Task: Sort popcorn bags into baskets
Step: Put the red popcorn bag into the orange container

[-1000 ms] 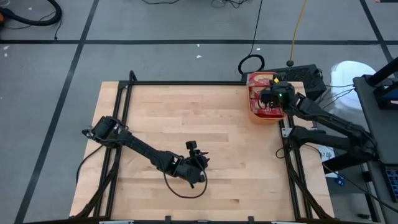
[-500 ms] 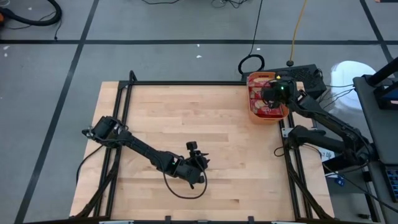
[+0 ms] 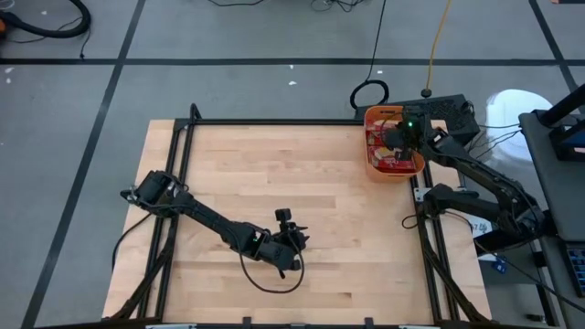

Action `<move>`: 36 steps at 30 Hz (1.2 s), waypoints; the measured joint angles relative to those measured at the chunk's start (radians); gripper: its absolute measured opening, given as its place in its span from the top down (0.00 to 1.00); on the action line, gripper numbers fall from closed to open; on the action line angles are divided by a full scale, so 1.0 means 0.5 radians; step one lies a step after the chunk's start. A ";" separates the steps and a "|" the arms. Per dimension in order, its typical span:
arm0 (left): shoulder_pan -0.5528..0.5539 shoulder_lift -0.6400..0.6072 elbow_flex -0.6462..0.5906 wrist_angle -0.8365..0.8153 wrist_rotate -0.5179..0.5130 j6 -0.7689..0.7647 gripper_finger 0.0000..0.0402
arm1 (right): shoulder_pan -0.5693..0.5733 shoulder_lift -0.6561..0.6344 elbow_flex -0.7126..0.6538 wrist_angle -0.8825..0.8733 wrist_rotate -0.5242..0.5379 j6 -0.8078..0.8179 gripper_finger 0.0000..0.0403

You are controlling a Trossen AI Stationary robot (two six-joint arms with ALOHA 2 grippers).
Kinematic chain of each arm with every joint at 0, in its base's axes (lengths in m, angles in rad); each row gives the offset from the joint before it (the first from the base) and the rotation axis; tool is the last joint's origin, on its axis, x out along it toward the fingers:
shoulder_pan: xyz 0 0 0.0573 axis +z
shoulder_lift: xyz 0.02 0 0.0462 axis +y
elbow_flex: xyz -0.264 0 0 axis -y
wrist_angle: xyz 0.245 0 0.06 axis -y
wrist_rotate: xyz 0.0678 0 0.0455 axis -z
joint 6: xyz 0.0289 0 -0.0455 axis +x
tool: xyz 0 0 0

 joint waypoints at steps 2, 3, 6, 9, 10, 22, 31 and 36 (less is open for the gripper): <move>0.000 0.000 0.000 0.000 0.002 0.000 0.67 | -0.006 0.005 0.000 -0.011 -0.033 0.000 0.94; 0.000 0.000 0.000 0.000 0.002 -0.001 0.67 | -0.013 0.006 0.000 -0.027 -0.053 -0.002 0.93; 0.000 0.000 0.000 0.000 0.002 0.000 0.67 | -0.026 0.030 0.000 -0.048 -0.053 0.008 0.90; 0.000 0.000 0.000 0.000 0.002 -0.001 0.67 | -0.026 0.064 0.000 -0.046 -0.054 0.013 0.85; 0.000 0.000 0.000 0.000 0.002 -0.001 0.67 | -0.026 0.079 0.000 -0.047 -0.053 0.015 0.84; -0.004 0.000 0.000 0.000 0.048 -0.037 0.67 | -0.023 0.171 -0.001 -0.102 0.015 0.119 0.71; -0.003 0.000 -0.001 -0.001 0.064 -0.047 0.67 | 0.065 -0.021 -0.001 -0.083 0.149 0.037 0.68; 0.005 0.000 -0.001 -0.002 0.065 -0.043 0.67 | 0.099 -0.093 -0.001 -0.103 0.181 0.033 0.66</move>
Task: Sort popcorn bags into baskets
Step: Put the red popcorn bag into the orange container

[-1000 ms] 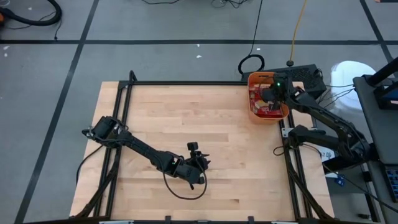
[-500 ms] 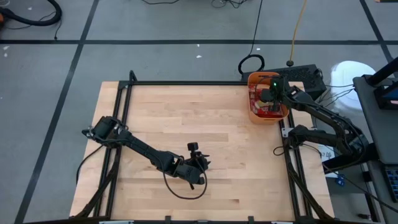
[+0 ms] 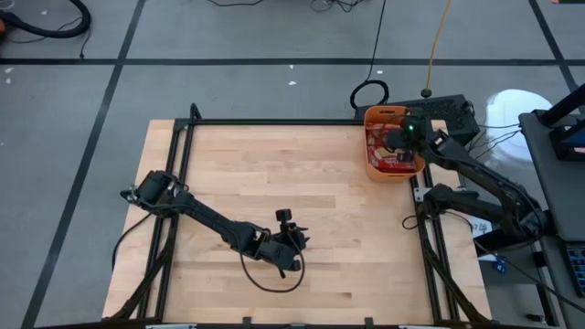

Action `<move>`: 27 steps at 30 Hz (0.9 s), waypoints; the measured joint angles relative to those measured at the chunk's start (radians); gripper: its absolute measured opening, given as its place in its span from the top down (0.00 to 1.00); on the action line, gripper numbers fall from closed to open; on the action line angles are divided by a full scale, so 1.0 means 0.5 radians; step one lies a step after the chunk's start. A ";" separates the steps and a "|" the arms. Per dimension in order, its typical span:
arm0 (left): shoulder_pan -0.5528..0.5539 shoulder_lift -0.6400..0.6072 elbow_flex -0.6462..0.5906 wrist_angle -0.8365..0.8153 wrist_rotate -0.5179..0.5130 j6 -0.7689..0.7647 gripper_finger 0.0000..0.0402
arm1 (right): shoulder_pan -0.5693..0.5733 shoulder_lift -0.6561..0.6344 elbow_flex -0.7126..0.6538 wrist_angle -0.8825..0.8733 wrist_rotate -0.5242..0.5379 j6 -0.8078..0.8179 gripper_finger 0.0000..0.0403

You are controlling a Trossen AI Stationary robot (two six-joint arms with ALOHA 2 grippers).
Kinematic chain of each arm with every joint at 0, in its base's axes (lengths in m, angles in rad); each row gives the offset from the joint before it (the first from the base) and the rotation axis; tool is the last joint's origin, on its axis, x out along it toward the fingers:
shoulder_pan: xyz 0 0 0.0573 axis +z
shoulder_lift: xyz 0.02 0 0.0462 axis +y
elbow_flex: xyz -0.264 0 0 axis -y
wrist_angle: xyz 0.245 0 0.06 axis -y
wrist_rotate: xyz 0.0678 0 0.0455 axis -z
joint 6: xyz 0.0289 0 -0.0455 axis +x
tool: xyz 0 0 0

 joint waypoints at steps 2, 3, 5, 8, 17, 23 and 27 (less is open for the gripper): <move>0.000 0.000 0.000 0.000 0.000 0.005 0.67 | 0.010 -0.029 0.000 0.000 0.002 0.004 0.65; 0.000 0.000 0.000 0.001 0.000 0.005 0.67 | 0.015 -0.052 0.000 0.004 0.003 0.012 0.65; 0.000 0.000 0.000 0.001 0.000 0.005 0.67 | 0.029 -0.114 0.000 0.021 -0.001 0.058 0.65; 0.000 0.000 0.000 0.001 0.000 0.012 0.67 | 0.056 -0.225 0.000 0.020 -0.007 0.091 0.65; 0.035 0.000 0.000 0.004 0.000 0.037 0.67 | 0.118 -0.344 0.001 -0.270 -0.287 0.510 0.71; 0.088 0.000 -0.001 0.007 0.075 0.060 0.67 | 0.118 -0.173 0.001 -0.540 -0.386 0.709 0.85; 0.114 0.000 -0.001 0.008 0.096 0.082 0.67 | 0.118 -0.031 0.001 -0.545 -0.387 0.757 0.95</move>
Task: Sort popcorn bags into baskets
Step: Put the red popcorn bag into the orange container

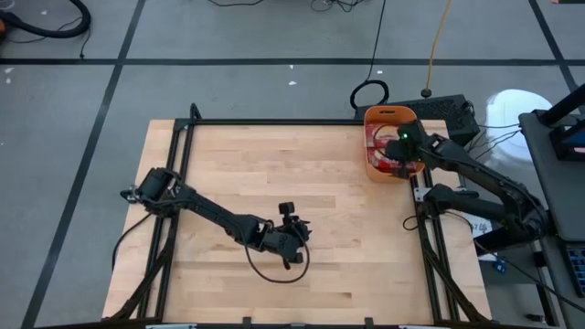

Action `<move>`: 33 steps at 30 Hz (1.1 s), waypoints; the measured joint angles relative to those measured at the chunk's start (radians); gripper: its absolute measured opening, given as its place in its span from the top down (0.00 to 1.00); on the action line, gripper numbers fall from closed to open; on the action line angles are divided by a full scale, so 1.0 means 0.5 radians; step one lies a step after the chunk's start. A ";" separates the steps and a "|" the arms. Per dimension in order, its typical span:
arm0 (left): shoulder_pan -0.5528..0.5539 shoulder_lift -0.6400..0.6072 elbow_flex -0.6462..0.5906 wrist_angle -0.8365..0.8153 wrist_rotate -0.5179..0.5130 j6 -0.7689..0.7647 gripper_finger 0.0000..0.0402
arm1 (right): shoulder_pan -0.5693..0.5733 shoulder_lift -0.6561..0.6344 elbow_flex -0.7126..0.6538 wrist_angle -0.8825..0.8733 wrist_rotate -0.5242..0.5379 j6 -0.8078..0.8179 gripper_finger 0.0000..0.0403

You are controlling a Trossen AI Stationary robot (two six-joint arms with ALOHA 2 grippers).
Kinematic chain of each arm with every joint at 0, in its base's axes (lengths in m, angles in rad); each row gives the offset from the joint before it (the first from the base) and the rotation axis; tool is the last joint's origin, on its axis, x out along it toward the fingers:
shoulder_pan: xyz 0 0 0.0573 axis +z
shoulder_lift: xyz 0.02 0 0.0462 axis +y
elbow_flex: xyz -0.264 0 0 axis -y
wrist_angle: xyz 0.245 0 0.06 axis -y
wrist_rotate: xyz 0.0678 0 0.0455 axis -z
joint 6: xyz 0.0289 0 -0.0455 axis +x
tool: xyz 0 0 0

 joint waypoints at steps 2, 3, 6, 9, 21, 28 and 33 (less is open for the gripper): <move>0.009 0.000 0.000 0.001 0.001 0.007 0.67 | -0.003 0.085 0.000 0.011 -0.002 0.001 0.98; 0.011 0.000 0.000 0.001 0.000 0.008 0.67 | -0.004 0.128 0.002 0.014 -0.010 0.004 0.99; 0.011 0.000 0.000 0.002 0.000 0.008 0.67 | -0.004 0.248 0.002 0.047 -0.018 0.003 0.99; 0.010 0.000 0.000 0.002 0.001 -0.006 0.67 | -0.004 0.333 0.006 0.095 -0.025 0.005 0.98; -0.024 0.000 0.000 0.004 0.001 -0.041 0.67 | -0.026 0.277 0.227 0.102 0.049 0.144 1.00; -0.002 0.000 0.000 0.104 0.001 0.021 0.67 | -0.151 0.560 0.304 0.136 0.022 0.267 1.00; -0.002 0.000 0.000 0.118 0.001 0.024 0.67 | -0.221 0.829 0.343 0.132 0.017 0.263 1.00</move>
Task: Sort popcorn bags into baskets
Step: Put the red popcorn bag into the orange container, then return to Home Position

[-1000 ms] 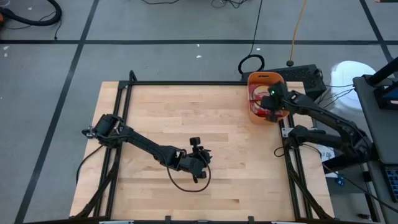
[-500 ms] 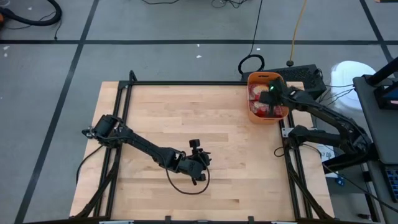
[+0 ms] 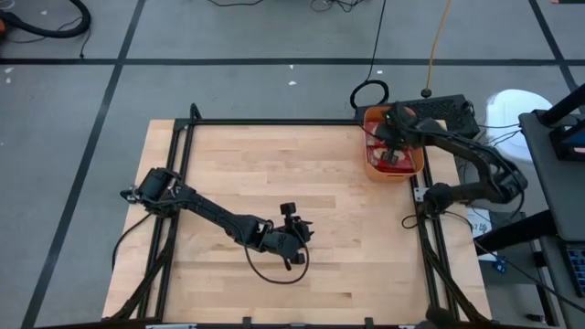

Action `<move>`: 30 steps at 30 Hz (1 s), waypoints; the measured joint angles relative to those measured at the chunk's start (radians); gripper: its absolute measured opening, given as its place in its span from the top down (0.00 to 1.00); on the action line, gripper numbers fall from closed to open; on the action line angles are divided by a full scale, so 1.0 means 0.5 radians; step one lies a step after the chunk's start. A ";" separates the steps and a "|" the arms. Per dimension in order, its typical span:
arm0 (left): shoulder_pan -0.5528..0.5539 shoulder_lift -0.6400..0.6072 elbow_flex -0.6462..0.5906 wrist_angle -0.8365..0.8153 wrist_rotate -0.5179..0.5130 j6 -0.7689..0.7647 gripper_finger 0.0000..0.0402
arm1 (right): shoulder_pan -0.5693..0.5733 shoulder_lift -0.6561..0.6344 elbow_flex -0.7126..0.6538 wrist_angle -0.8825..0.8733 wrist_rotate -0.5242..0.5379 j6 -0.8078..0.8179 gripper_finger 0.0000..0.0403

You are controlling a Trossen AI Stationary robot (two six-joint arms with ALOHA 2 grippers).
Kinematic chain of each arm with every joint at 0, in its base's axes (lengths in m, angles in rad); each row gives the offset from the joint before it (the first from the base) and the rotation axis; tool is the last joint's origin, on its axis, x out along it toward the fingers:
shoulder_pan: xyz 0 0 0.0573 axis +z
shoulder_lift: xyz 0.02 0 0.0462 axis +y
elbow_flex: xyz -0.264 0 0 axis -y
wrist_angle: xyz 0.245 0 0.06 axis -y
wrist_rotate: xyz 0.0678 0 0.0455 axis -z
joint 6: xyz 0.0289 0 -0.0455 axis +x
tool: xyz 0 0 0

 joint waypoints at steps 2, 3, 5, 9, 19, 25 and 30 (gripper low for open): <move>0.000 0.000 0.000 -0.005 0.000 0.000 0.67 | -0.021 0.079 0.000 0.011 0.008 -0.009 1.00; 0.000 0.000 0.000 -0.006 0.000 -0.001 0.67 | -0.027 0.108 0.001 0.014 0.033 -0.006 1.00; 0.000 0.000 0.000 -0.014 0.000 -0.004 0.67 | -0.036 0.142 0.003 0.013 0.126 -0.003 1.00; 0.000 0.000 0.000 -0.017 0.000 -0.005 0.67 | -0.038 0.120 -0.002 0.010 0.183 -0.005 1.00; 0.000 0.000 0.000 -0.018 -0.001 -0.011 0.67 | 0.048 -0.330 -0.008 0.022 0.139 0.056 1.00; 0.010 0.000 0.000 -0.019 -0.048 0.019 0.67 | 0.370 -0.666 -0.007 0.031 -0.181 0.376 1.00; 0.055 -0.044 -0.002 -0.094 -0.166 0.004 0.67 | 0.732 -0.845 -0.007 0.309 -0.324 0.716 1.00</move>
